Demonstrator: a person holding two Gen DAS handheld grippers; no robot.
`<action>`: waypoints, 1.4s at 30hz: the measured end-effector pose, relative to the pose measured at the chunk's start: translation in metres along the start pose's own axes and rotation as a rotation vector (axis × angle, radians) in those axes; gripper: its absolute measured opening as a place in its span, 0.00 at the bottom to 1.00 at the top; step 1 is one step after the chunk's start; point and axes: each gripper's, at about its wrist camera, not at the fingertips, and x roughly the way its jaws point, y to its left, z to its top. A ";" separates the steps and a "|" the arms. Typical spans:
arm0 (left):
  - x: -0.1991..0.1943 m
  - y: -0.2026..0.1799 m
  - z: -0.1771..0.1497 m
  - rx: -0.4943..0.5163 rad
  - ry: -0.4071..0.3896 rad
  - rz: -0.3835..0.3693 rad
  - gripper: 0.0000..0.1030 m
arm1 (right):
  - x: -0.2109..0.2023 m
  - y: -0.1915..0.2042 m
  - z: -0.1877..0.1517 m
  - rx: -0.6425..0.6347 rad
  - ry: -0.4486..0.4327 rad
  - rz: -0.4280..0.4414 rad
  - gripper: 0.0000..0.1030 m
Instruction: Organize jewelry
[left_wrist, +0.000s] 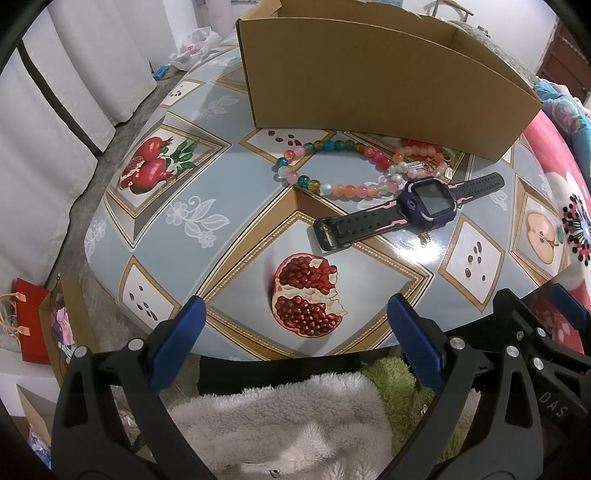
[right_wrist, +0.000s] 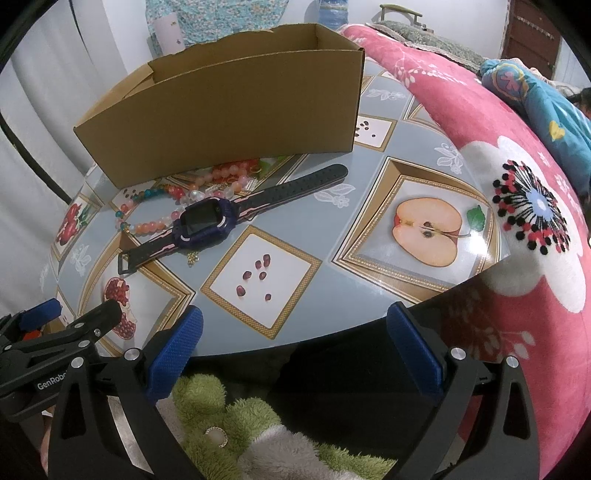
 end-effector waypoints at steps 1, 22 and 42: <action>0.000 0.000 0.000 -0.001 0.000 -0.001 0.92 | 0.000 0.000 0.000 0.000 -0.001 -0.001 0.94; -0.005 -0.004 0.002 -0.002 -0.004 0.006 0.92 | 0.000 -0.002 0.001 0.001 0.001 0.001 0.94; -0.006 -0.005 0.002 0.000 -0.003 0.007 0.92 | -0.001 -0.003 0.001 0.008 0.001 0.002 0.94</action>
